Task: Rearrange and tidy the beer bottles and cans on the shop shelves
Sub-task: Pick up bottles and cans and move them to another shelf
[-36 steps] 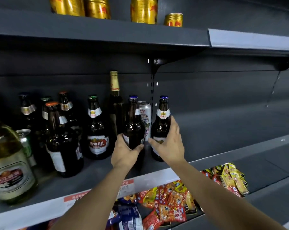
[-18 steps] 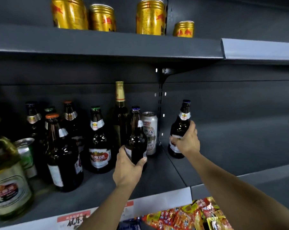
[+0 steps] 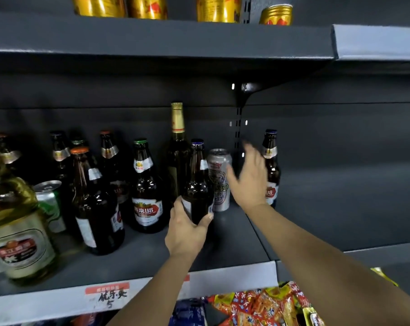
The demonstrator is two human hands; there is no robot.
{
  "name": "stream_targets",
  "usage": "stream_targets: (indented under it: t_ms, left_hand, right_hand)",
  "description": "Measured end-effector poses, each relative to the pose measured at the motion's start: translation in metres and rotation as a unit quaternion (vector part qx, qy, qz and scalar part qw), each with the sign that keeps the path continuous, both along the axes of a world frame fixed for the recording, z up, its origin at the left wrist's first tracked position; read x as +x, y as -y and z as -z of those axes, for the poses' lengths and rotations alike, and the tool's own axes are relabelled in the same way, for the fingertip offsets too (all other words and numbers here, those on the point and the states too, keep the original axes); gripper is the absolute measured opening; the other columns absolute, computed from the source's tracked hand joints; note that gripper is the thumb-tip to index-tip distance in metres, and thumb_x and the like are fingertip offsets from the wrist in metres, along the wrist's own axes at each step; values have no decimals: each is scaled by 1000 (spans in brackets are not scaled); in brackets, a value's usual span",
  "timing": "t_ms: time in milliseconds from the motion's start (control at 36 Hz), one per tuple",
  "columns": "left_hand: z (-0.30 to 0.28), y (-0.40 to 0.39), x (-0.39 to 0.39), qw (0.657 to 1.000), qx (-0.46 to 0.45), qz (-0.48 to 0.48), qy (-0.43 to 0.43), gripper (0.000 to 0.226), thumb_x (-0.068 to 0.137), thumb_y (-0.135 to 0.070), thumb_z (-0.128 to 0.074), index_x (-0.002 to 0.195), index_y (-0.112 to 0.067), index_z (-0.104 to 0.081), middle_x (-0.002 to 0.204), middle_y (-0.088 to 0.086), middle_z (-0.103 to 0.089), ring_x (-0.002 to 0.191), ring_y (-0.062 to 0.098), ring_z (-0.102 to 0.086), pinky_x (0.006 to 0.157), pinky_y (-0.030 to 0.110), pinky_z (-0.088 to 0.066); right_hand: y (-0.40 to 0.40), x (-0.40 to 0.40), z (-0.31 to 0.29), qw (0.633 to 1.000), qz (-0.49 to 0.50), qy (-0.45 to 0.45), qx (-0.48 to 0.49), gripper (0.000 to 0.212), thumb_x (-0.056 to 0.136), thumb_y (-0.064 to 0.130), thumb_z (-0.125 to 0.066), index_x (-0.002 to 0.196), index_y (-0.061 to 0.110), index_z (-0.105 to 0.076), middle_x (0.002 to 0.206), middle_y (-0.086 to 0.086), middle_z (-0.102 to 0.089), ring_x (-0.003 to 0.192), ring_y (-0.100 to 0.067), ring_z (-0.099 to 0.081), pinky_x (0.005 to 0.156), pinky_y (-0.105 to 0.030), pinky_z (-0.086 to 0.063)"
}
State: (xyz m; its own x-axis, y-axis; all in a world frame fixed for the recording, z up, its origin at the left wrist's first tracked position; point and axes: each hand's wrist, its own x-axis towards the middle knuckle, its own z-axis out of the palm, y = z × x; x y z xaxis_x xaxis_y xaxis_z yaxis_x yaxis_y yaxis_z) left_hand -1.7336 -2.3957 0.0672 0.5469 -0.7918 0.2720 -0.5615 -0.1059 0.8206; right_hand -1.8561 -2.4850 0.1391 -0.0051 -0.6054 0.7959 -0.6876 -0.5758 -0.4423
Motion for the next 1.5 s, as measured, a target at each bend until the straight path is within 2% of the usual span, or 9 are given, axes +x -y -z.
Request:
stream_targets:
  t_ms: [111, 194, 333, 472, 778, 1000, 1167, 1306, 1500]
  left_hand:
    - [-1, 0, 1, 1000, 10, 1, -2, 83, 77, -51, -71, 143, -24, -27, 137, -5, -46, 125, 20, -47, 86, 37, -44]
    - [-1, 2, 2, 1000, 11, 2, -3, 82, 76, -50, -72, 140, -25, -30, 135, -5, -47, 123, 19, -48, 83, 34, -43]
    - [-3, 7, 2, 1000, 10, -14, -1, 75, 72, -47, -76, 130, -20, -38, 128, -2, -53, 114, 24, -56, 84, 36, -48]
    - [-13, 17, -13, 999, 21, -33, -12, 70, 73, -45, -77, 126, -17, -38, 125, 0, -52, 110, 27, -57, 78, 31, -41]
    - [-22, 72, -37, 999, 20, 5, -48, 66, 76, -34, -77, 124, -8, -39, 126, 12, -51, 111, 32, -56, 82, 37, -44]
    - [-14, 75, -30, 998, 36, 39, -45, 86, 76, -28, -78, 143, -8, -28, 137, 17, -47, 120, 34, -51, 97, 42, -45]
    - [-11, 34, -22, 995, 56, 22, 77, 42, 89, -23, -62, 127, -10, -50, 125, 13, -55, 113, 31, -55, 87, 33, -43]
    - [-16, -12, -1, 977, 72, -31, 198, 33, 93, -30, -54, 124, -18, -55, 124, 6, -58, 113, 28, -56, 84, 35, -46]
    - [-30, -95, 52, 958, 54, -165, 230, 26, 96, -25, -49, 118, -17, -59, 120, 7, -58, 107, 30, -57, 74, 35, -44]
  right_hand:
    - [18, 25, -14, 944, -102, 80, 304, 103, 80, 42, -74, 152, 14, -7, 145, -12, -38, 132, -31, -40, 104, -45, -40]
    - [24, 31, -12, 913, -93, 63, 393, 82, 82, 32, -73, 142, 10, -22, 129, -11, -54, 116, -31, -55, 95, -44, -47]
    - [8, 23, 9, 954, -7, 71, 290, 58, 79, 45, -70, 115, 15, -36, 107, -4, -60, 100, -28, -60, 71, -35, -45]
    - [-17, -7, 27, 969, 18, 141, 200, 57, 68, 51, -74, 102, 21, -39, 99, 0, -58, 95, -23, -57, 72, -38, -49]
    - [-37, -40, 20, 969, 0, 43, 242, 62, 73, 53, -72, 115, 22, -38, 98, 13, -43, 103, -20, -56, 70, -28, -35]
    - [-47, -43, 32, 955, -5, 6, 297, 75, 74, 51, -75, 125, 23, -28, 117, 4, -57, 105, -26, -59, 75, -32, -40]
    - [-50, -39, 27, 956, -11, 8, 292, 66, 73, 50, -76, 113, 18, -34, 110, -1, -60, 99, -28, -61, 71, -32, -41]
    - [-70, -15, 26, 961, -64, 28, 267, 68, 72, 49, -76, 114, 15, -35, 110, -6, -61, 102, -31, -61, 71, -33, -40]
    - [-124, 47, 14, 956, -162, 37, 242, 69, 70, 55, -74, 115, 17, -37, 110, 0, -62, 102, -30, -62, 75, -36, -44]
